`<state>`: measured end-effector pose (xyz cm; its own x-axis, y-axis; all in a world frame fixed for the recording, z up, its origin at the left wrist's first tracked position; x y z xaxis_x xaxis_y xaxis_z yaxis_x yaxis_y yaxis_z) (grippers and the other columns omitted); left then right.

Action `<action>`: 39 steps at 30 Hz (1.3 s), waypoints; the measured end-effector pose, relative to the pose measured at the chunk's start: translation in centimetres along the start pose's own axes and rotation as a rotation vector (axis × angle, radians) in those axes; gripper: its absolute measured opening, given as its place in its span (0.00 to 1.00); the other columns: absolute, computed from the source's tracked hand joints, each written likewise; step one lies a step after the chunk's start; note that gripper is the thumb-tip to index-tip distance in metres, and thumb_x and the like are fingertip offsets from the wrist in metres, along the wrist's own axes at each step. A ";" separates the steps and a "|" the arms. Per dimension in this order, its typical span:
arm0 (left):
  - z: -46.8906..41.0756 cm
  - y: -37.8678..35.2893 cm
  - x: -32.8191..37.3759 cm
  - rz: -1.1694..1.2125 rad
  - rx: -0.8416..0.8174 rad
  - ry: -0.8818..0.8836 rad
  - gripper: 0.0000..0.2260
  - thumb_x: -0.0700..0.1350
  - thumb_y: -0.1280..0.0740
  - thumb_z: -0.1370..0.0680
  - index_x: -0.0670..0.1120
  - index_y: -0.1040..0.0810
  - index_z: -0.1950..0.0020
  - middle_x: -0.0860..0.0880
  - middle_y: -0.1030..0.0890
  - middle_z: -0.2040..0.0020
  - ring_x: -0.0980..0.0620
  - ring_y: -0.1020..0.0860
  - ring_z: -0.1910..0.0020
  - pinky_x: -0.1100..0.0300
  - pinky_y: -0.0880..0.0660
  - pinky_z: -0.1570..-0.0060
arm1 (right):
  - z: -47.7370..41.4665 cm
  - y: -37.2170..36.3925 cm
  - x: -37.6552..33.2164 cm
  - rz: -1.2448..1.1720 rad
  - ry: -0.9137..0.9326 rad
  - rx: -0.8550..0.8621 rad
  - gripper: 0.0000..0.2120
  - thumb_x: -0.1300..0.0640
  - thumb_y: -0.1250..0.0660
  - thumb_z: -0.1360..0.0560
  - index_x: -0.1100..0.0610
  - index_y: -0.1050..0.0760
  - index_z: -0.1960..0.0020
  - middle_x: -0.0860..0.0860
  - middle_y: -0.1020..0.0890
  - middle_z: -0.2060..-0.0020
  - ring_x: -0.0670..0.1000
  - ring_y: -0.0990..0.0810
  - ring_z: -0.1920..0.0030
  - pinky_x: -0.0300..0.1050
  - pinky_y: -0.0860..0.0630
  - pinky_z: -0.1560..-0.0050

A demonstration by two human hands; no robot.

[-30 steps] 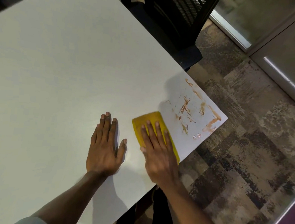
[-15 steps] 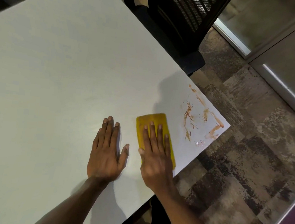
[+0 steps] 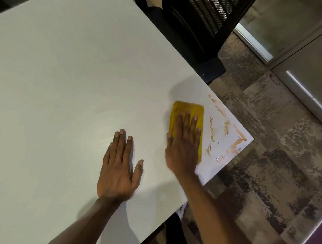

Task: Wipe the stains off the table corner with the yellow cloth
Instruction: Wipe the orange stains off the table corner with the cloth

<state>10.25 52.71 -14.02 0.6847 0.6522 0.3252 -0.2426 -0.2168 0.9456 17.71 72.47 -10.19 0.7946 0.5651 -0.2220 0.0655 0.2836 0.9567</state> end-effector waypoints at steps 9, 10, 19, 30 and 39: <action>0.0 0.0 0.0 -0.010 -0.009 0.008 0.37 0.58 0.42 0.13 0.46 0.50 0.08 0.46 0.53 0.07 0.45 0.53 0.07 0.50 0.51 0.10 | -4.1 0.7 1.8 0.070 0.041 -0.020 0.31 0.47 0.52 0.11 0.54 0.57 0.12 0.55 0.55 0.12 0.59 0.59 0.12 0.62 0.52 0.13; 0.0 0.0 0.0 -0.009 -0.010 0.010 0.37 0.58 0.42 0.13 0.46 0.51 0.08 0.46 0.53 0.07 0.45 0.53 0.07 0.50 0.51 0.10 | -4.7 0.8 1.8 0.076 0.027 -0.014 0.31 0.46 0.53 0.11 0.55 0.57 0.12 0.55 0.55 0.12 0.60 0.59 0.12 0.62 0.53 0.13; -0.1 0.0 0.0 -0.014 -0.012 0.020 0.37 0.60 0.43 0.13 0.46 0.52 0.08 0.47 0.54 0.07 0.46 0.53 0.07 0.51 0.53 0.10 | 9.0 -2.0 2.6 0.013 0.263 -0.046 0.32 0.46 0.49 0.11 0.52 0.57 0.12 0.51 0.54 0.11 0.57 0.57 0.11 0.62 0.46 0.13; 0.0 0.0 0.0 -0.009 -0.005 0.010 0.37 0.61 0.45 0.12 0.45 0.50 0.08 0.47 0.53 0.07 0.45 0.53 0.07 0.46 0.48 0.10 | 1.1 -0.1 3.9 0.023 0.174 -0.025 0.32 0.45 0.50 0.11 0.54 0.56 0.12 0.55 0.54 0.12 0.59 0.59 0.12 0.63 0.51 0.12; -0.1 0.1 -0.1 -0.014 0.003 0.003 0.37 0.61 0.44 0.13 0.44 0.48 0.08 0.46 0.53 0.07 0.45 0.53 0.07 0.46 0.48 0.10 | 7.9 -1.5 5.1 -0.007 0.250 -0.034 0.33 0.45 0.49 0.12 0.52 0.57 0.12 0.51 0.52 0.11 0.56 0.58 0.11 0.62 0.48 0.13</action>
<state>10.12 52.70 -13.90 0.6862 0.6572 0.3116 -0.2309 -0.2095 0.9502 26.42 68.80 -11.27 0.6200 0.7359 -0.2721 0.0466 0.3117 0.9490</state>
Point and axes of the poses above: each hand's wrist, its own z-axis away from the middle knuckle, its own y-axis out of the back of the hand, x = y × z, the point moved 1 cm from there along -z, towards the middle knuckle
